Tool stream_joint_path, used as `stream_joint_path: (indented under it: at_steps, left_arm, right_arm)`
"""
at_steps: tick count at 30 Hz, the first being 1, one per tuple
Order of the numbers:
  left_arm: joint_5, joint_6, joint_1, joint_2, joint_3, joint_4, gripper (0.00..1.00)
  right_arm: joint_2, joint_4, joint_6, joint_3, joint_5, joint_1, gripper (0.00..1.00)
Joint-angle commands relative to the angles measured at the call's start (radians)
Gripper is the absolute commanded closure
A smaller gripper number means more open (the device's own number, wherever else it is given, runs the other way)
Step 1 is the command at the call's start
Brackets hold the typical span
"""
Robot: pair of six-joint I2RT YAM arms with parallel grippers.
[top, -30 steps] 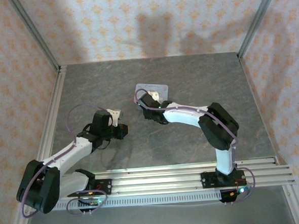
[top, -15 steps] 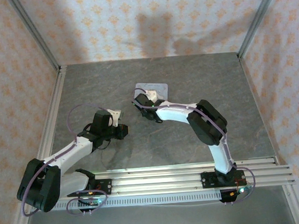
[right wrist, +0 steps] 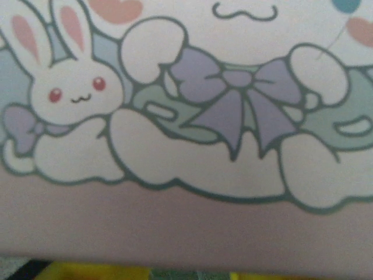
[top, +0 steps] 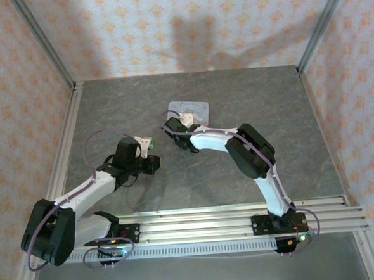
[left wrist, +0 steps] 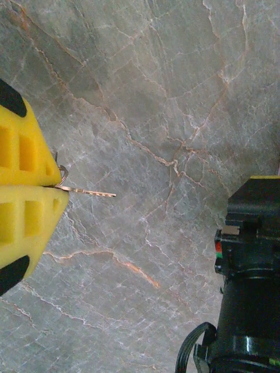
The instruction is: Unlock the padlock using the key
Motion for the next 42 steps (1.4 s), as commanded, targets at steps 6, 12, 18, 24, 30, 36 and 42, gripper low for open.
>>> stream_joint_path:
  at_steps: [6, 12, 18, 24, 30, 36, 42]
  left_arm:
    - [0.000, 0.028, -0.003, -0.051, -0.015, 0.024, 1.00]
    - [0.023, 0.035, -0.003, -0.075, -0.026, 0.056, 1.00]
    - [0.041, 0.059, -0.003, -0.087, -0.028, 0.057, 1.00]
    - [0.046, 0.051, -0.003, -0.106, -0.033, 0.048, 1.00]
    - [0.027, 0.031, -0.005, -0.133, -0.038, 0.030, 1.00]
    - [-0.044, 0.009, -0.005, -0.146, -0.025, -0.021, 1.00]
    - [-0.097, -0.027, -0.005, -0.130, -0.001, -0.064, 1.00]
  right_arm:
    - [-0.012, -0.011, -0.043, 0.019, 0.018, -0.017, 0.91]
    - [-0.077, -0.002, -0.103, -0.012, -0.102, -0.026, 1.00]
    - [-0.176, -0.038, -0.155, -0.058, -0.234, -0.036, 1.00]
    - [-0.279, -0.059, -0.177, -0.142, -0.287, -0.049, 1.00]
    - [-0.364, -0.068, -0.138, -0.209, -0.261, -0.049, 1.00]
    - [-0.271, -0.165, -0.003, -0.078, -0.059, 0.007, 0.67]
    - [-0.024, -0.230, 0.010, 0.226, 0.036, 0.088, 0.66]
